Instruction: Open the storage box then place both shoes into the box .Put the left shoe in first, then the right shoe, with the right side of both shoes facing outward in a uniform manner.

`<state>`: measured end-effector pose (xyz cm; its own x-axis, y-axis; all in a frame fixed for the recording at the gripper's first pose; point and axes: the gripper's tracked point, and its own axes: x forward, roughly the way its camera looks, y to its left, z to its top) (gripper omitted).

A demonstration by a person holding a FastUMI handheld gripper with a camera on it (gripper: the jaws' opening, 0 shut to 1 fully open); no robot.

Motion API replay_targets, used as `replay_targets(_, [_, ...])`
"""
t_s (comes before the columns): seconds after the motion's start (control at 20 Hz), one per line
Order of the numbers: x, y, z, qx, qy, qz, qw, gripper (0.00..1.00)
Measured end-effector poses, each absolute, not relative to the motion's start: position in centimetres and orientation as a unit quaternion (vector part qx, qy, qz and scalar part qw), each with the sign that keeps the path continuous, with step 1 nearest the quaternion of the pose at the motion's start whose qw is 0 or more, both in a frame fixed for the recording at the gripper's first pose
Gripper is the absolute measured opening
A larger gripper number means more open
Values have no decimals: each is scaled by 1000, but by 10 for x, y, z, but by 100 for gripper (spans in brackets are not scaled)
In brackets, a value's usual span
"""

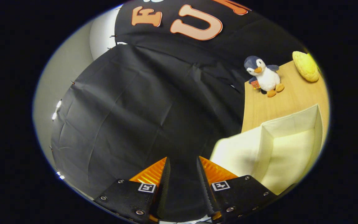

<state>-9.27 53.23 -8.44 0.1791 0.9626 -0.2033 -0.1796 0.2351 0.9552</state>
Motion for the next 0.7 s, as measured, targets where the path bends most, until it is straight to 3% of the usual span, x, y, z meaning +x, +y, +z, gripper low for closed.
replay_targets(0.4, [-56,409,-117,316,386,415,761,64])
replay_targets(0.7, [-28,324,-135,266,331,375,824,64])
